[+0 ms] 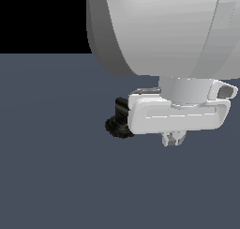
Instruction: Turn on the faucet by rotating a designated handle.
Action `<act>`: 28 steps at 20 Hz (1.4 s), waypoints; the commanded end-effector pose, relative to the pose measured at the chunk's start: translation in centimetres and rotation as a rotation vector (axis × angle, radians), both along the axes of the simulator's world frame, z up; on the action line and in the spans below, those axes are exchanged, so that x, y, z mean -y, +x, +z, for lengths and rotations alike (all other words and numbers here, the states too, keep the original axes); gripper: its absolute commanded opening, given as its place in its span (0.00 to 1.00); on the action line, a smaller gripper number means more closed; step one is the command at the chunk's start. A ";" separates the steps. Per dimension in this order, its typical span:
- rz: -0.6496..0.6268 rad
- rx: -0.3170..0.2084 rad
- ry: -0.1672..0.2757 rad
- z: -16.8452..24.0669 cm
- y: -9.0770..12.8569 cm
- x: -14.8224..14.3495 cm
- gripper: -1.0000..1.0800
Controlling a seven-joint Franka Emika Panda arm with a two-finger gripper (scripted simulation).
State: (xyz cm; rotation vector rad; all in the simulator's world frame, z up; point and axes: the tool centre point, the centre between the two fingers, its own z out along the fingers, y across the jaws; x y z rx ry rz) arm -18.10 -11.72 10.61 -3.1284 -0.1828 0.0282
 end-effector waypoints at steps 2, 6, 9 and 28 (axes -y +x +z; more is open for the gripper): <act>0.003 0.005 -0.002 0.0 1.2 0.7 0.00; 0.001 0.006 -0.003 0.1 2.4 1.6 0.00; 0.001 0.006 -0.003 0.1 3.3 2.2 0.00; -0.006 0.013 -0.005 0.2 8.9 6.5 0.00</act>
